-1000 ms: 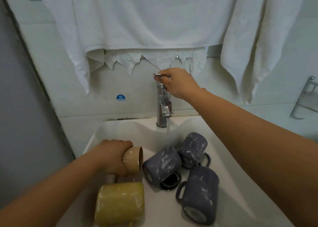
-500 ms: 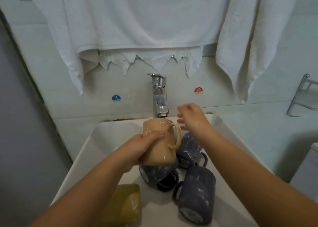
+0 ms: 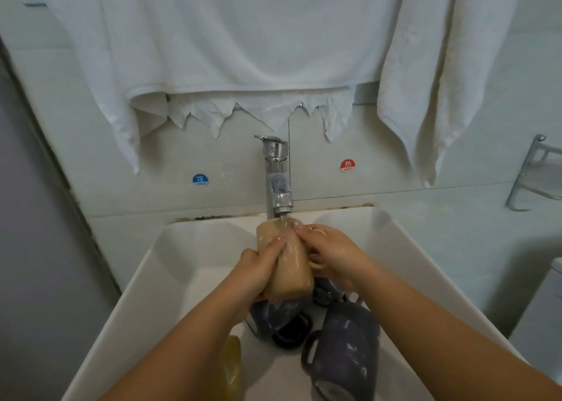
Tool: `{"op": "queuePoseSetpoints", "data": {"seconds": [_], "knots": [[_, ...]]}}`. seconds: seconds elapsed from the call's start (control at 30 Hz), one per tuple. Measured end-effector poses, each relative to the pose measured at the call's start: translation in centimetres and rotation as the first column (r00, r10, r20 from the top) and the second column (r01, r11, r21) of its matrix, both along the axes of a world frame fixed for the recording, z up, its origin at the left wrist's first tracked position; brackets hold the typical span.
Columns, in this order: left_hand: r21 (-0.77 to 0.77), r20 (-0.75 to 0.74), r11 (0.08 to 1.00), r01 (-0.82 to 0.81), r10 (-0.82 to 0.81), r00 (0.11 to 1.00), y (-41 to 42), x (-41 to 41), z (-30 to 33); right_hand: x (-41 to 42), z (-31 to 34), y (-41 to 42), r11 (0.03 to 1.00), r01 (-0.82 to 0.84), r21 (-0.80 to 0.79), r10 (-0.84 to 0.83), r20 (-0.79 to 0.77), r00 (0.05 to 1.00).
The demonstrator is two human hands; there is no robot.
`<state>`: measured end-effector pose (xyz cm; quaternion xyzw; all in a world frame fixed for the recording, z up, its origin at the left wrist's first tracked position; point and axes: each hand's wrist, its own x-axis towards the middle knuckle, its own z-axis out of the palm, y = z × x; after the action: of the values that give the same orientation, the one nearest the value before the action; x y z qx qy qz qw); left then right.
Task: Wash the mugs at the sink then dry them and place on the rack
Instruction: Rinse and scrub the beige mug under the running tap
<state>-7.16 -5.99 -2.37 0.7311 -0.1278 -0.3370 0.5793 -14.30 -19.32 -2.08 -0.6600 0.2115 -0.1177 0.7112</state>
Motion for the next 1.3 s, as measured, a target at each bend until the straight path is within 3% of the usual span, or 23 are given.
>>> {"op": "queuePoseSetpoints", "data": {"seconds": [0.1, 0.2, 0.3, 0.37, 0.6, 0.8, 0.9, 1.03, 1.2, 1.3], "knots": [[-0.092, -0.038, 0.996, -0.001, -0.002, 0.999, 0.0, -0.3, 0.2, -0.2, -0.1, -0.3, 0.996, -0.072, 0.051, 0.071, 0.032, 0.997], [-0.061, -0.061, 0.993, -0.102, 0.098, 0.993, -0.2, -0.3, 0.4, -0.2, 0.5, 0.4, 0.990, -0.117, -0.076, 0.114, -0.040, 0.993], [-0.029, -0.030, 0.989, -0.146, 0.145, 0.989, -0.4, -0.1, 0.1, 0.7, 0.5, 1.4, 0.961, 0.057, -0.270, -0.086, -0.097, 0.992], [-0.025, -0.005, 0.987, -0.156, 0.156, 0.988, -0.4, -0.1, 0.1, 1.1, 0.6, 1.8, 0.937, 0.147, -0.318, -0.177, -0.068, 0.982], [0.012, 0.048, 0.983, -0.185, 0.184, 0.982, -0.3, 0.2, 0.4, 0.2, 0.2, 2.4, 0.997, 0.066, -0.048, -0.071, -0.095, 0.993], [0.047, 0.112, 0.984, -0.174, 0.168, 0.979, -0.6, -0.3, -0.1, 1.2, -0.3, 2.9, 0.956, 0.217, -0.196, -0.229, -0.038, 0.973], [0.026, 0.096, 0.984, -0.174, 0.171, 0.981, -0.4, 0.1, 0.0, 0.6, -0.1, 2.7, 0.979, 0.112, -0.172, -0.115, -0.005, 0.993], [0.032, 0.122, 0.985, -0.168, 0.163, 0.979, -0.2, 0.1, 0.2, -0.1, 0.4, 2.2, 0.989, -0.053, -0.140, 0.043, -0.075, 0.996], [0.071, 0.156, 0.985, -0.157, 0.144, 0.977, -0.8, -1.0, 0.0, 1.2, 0.1, 2.3, 0.943, 0.158, -0.294, -0.175, -0.032, 0.984], [0.049, 0.137, 0.989, -0.139, 0.131, 0.982, -0.7, -0.9, 0.1, 1.1, 0.0, 1.8, 0.930, 0.147, -0.337, -0.163, -0.020, 0.986]]}}
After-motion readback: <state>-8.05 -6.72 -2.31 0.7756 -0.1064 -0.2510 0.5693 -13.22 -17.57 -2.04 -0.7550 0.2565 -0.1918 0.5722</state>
